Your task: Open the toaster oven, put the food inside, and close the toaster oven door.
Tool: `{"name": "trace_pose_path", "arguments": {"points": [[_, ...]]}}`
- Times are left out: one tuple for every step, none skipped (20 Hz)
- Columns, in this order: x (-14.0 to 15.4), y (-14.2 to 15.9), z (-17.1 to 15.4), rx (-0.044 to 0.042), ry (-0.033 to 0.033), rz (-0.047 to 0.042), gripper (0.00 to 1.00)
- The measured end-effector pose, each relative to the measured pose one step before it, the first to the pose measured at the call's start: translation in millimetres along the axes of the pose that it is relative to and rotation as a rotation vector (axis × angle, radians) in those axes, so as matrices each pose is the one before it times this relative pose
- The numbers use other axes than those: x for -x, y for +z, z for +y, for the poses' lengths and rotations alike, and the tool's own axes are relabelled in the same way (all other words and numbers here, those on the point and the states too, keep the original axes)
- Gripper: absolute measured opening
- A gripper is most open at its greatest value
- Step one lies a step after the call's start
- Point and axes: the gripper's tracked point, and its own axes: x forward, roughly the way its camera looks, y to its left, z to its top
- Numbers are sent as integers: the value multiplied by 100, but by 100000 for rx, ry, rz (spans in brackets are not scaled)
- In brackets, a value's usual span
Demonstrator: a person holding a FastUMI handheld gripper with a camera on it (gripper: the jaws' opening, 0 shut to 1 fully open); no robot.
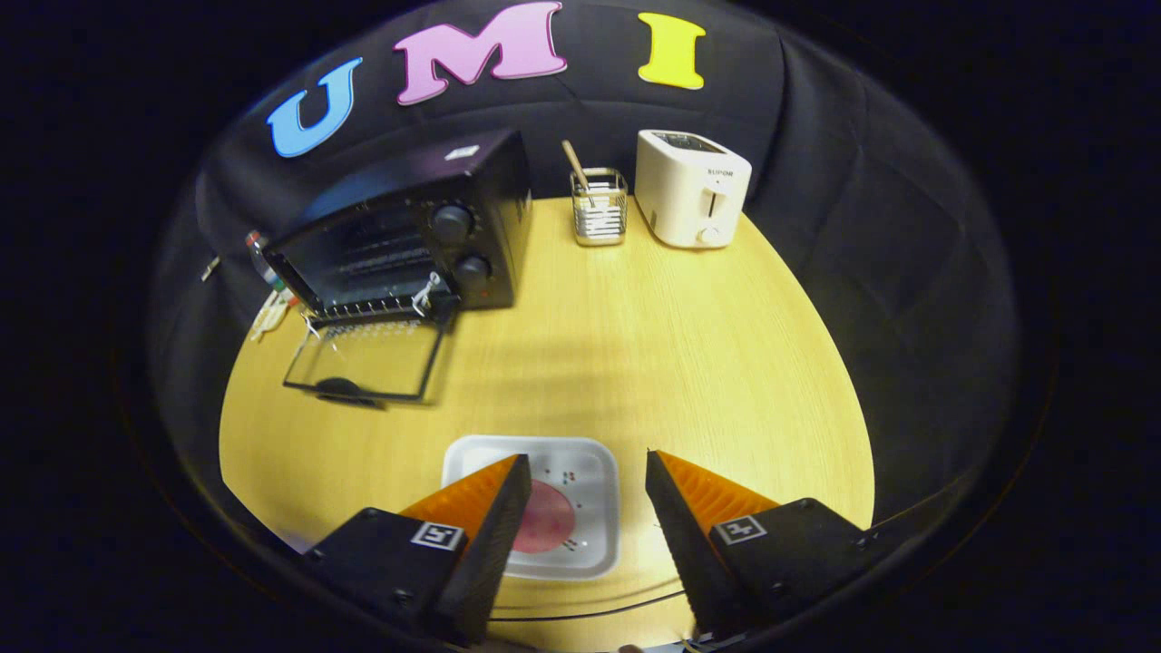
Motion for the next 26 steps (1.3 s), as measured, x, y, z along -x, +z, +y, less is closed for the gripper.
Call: {"name": "trace_pose_path", "arguments": {"points": [[-615,-840,-448,633,1132,3007,80],[-564,-1029,-425,-58,436,3527,80],[-482,-974,-426,-71,274,3133,80],[-452,-666,-193,-194,671,2461,80],[-606,-606,-71,2,1111,2355,80],[-586,-415,303,-523,1636,2091,74],[-447,-337,102,-74,863,1634,66],[-285,-142,84,643,1000,1818,59],[-267,-66,-85,724,427,1651,59],[161,496,-281,90,130,1493,59],[-950,-319,-11,-1538,99,1363,43],[115,-119,229,-1270,1672,3115,27],[-395,-465,-240,-254,-507,3612,27],[-242,-398,-115,637,303,3297,30],[-312,-222,280,212,1532,2260,31],[-5,-207,33,221,713,2189,31],[-153,306,64,100,943,140,31],[10,-74,-39,665,717,2236,31],[-65,62,85,-855,1020,940,31],[75,52,-11,-1132,918,1586,31],[-41,-16,-24,-1356,1209,1747,32],[-65,54,64,-1402,1129,1457,31],[55,40,-170,275,857,942,31],[-1237,1142,-331,-2155,1510,1673,31],[691,-587,-128,-4305,2009,1756,19],[-277,232,133,-2112,2778,1508,6]]}}
